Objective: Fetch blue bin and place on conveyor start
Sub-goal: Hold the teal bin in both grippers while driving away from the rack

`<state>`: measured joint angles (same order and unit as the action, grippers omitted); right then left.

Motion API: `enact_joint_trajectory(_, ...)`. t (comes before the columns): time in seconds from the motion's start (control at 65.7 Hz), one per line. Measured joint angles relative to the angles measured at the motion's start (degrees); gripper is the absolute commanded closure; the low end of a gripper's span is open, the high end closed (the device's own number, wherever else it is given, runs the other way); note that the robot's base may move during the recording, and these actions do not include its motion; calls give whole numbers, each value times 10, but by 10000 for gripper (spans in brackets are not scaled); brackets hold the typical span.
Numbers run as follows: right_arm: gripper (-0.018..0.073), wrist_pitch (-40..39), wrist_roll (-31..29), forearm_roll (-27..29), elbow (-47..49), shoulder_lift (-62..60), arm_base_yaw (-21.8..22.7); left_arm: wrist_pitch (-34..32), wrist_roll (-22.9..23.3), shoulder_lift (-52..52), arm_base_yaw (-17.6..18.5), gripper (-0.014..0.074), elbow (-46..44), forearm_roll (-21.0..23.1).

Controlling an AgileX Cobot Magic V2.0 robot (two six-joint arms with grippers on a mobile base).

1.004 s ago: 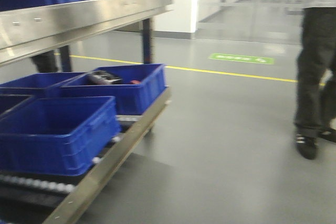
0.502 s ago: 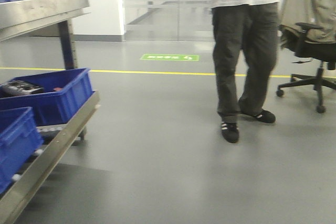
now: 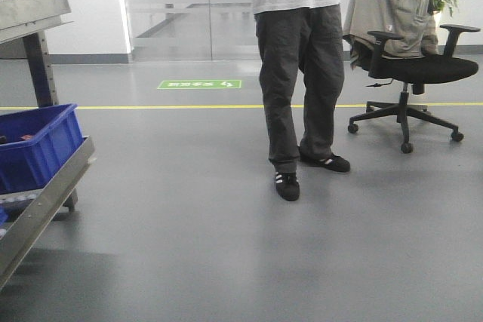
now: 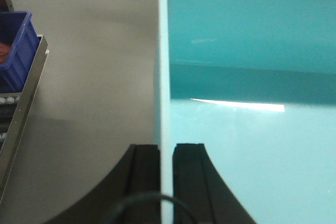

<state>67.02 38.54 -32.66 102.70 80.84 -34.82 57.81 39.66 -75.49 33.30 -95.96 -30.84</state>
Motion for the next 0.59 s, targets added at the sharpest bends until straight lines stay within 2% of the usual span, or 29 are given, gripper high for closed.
enact_joint_trajectory(0.593,722,0,0,0,0,0,0,0,0,0,0,707,-1,0)
